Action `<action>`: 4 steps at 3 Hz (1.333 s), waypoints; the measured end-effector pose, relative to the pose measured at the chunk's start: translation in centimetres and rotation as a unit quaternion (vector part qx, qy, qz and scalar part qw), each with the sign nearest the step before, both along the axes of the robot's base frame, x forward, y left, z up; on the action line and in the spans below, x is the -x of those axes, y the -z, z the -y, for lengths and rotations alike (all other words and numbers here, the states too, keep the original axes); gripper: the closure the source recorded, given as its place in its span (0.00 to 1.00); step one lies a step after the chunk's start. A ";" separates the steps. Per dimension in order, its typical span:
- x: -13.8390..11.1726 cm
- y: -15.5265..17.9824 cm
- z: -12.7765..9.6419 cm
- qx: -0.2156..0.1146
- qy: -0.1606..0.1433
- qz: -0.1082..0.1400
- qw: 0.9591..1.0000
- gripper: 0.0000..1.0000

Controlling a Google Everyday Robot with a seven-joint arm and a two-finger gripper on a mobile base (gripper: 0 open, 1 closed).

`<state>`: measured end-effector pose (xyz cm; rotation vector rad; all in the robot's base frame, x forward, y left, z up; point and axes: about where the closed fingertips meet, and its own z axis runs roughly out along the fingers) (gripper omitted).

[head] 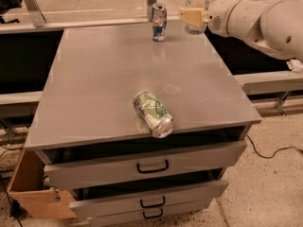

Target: Move blue plastic bottle near redbull can

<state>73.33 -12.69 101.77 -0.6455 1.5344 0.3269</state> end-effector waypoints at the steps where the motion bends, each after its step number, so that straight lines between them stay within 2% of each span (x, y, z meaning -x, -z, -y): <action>1: -2.6 1.5 2.9 -0.011 0.018 0.005 1.000 1.00; 2: -5.5 4.5 4.0 -0.024 0.031 -0.010 0.999 1.00; 3: -8.3 7.8 3.9 -0.039 0.038 -0.031 0.998 1.00; 4: -10.8 10.0 2.8 -0.053 0.032 -0.043 0.997 1.00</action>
Offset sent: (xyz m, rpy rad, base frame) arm 0.0904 -0.0572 -0.0831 0.0826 0.0611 -0.1039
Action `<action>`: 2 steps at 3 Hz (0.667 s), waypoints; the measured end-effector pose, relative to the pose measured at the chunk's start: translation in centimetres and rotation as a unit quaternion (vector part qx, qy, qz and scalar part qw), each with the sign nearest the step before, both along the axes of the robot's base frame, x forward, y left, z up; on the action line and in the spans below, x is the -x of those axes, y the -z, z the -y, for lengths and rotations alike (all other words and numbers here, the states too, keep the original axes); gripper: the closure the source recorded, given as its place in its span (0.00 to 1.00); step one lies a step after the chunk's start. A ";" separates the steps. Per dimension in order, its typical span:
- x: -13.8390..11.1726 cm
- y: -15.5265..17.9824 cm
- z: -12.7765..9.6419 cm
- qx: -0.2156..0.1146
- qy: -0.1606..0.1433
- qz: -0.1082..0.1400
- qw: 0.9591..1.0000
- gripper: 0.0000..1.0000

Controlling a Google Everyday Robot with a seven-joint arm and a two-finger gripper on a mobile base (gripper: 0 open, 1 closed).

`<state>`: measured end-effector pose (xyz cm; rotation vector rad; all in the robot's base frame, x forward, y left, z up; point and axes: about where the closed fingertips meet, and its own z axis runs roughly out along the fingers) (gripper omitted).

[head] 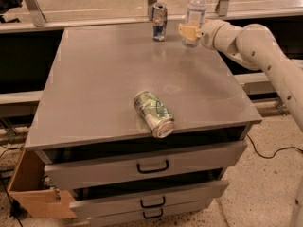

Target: Move blue plastic bottle near redbull can

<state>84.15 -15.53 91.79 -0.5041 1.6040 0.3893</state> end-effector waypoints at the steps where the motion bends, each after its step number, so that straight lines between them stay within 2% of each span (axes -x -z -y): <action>1: -2.3 1.1 -1.3 -0.011 -0.011 -0.005 1.000 1.00; 2: -3.9 2.0 -2.8 -0.019 -0.023 -0.018 0.999 0.85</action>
Offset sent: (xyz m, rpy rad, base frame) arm 0.0598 0.0406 -0.0294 0.0617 0.0776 0.0705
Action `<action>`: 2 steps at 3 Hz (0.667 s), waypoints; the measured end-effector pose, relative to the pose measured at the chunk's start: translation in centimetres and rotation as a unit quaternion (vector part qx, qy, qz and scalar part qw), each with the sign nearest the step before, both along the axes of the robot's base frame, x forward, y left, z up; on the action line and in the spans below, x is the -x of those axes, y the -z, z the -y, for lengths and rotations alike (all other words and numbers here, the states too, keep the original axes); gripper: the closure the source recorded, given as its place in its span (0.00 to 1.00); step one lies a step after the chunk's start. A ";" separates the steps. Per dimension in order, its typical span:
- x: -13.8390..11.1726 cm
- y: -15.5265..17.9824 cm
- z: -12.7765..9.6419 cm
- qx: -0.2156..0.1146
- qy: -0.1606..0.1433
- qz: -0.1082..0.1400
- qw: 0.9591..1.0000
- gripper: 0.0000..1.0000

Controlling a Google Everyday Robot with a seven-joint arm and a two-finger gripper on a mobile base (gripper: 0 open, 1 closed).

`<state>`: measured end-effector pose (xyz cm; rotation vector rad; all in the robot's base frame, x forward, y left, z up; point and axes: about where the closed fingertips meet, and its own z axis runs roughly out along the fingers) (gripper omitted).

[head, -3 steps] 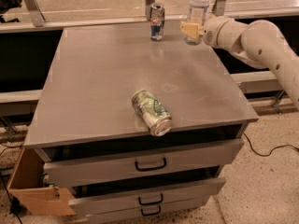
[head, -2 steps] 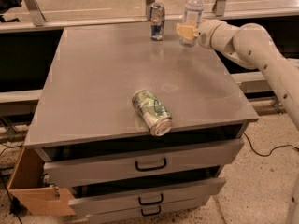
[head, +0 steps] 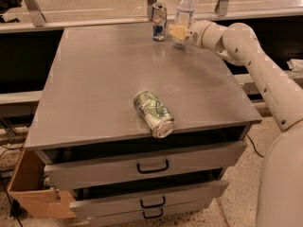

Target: Move blue plastic bottle near redbull can

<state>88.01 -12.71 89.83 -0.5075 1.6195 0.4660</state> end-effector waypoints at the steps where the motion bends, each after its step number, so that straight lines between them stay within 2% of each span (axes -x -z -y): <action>1: -1.0 1.0 -1.3 -0.006 -0.011 -0.018 1.000 0.62; 2: -1.4 1.6 -1.9 -0.009 -0.016 -0.030 0.999 0.38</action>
Offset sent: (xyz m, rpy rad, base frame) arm 0.0183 0.0184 -0.0206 0.0258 0.0846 0.0356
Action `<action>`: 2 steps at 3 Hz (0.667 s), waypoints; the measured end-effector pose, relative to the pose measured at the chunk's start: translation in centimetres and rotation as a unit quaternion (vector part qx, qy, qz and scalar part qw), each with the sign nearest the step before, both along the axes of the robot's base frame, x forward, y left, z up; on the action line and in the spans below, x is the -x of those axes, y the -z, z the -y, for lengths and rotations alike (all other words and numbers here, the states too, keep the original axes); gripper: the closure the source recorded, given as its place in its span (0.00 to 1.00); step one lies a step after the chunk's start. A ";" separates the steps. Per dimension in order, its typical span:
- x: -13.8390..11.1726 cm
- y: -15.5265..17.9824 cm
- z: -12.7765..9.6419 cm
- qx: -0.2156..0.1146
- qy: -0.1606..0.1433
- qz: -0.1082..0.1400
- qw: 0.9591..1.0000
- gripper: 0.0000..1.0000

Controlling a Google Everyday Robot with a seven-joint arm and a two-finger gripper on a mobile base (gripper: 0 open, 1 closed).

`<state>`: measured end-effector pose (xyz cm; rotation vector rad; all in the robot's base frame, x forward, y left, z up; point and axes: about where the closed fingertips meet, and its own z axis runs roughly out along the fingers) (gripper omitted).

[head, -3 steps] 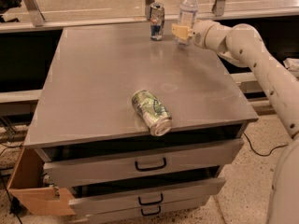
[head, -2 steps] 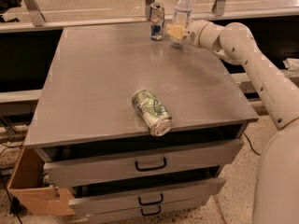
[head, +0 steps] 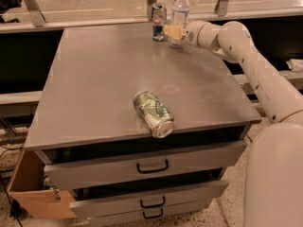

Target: Move blue plastic bottle near redbull can

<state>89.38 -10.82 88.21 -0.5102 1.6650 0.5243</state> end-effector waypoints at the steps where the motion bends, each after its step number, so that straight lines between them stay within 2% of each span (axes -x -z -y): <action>1: 0.0 0.0 -0.3 -0.001 -0.004 -0.002 1.000 0.15; 2: 0.5 -0.9 -1.4 -0.005 -0.022 -0.002 1.000 0.00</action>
Offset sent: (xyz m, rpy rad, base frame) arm -0.0111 0.0203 0.0231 0.0208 -0.0015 0.0847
